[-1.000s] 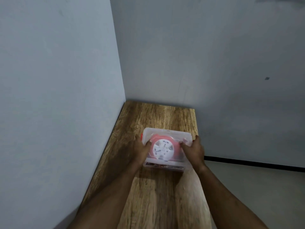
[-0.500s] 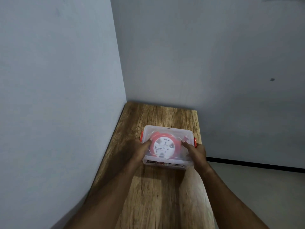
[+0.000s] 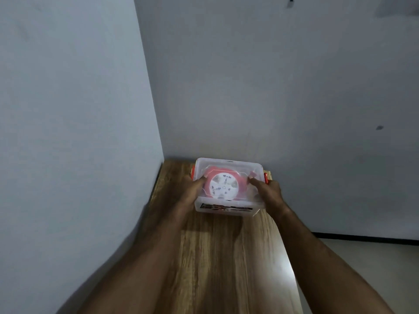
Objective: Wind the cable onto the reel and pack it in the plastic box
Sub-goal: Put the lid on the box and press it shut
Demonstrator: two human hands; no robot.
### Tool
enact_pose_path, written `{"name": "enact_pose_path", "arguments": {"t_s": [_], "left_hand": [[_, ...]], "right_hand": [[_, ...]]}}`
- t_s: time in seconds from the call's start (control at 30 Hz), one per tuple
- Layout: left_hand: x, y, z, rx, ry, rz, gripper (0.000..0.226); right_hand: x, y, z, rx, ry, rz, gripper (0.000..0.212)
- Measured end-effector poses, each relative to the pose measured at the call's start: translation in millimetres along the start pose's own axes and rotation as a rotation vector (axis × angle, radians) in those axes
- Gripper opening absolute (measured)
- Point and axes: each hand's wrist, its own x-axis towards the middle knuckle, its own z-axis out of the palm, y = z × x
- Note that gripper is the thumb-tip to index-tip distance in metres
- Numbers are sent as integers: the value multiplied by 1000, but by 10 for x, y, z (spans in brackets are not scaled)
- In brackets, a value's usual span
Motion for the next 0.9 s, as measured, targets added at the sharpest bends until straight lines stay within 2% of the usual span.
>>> {"name": "enact_pose_path", "arguments": {"t_s": [0.2,0.37,0.63,0.7,0.77,0.8,0.83,0.9], "left_hand": [[521,72,155,-35,-3,-37,45],[764,4,222,-65,2,-14,28],[935,-92,254,-53,6,-7,34],[931,-40,270,-69,-16,-35,29],[914,27,240,-92,-11,-96,34],[906,63,200,-17,65,-88,44],[910,67,154,172,208,-13,56],[865,40,118,577,493,296,67]], "right_hand": [[507,-36,127,-15,9,-1,44],[815,71,218,-27,-7,34,49],[981,156,275,-61,2,22,55],[973,109,272,-92,-7,36,68],[928,21,291,-247,52,15,87],[889,-13,306,-399,130,-50,89],[828,-40,328,-566,229,-165,88],[650,-71,403,-814,327,-472,79]]}}
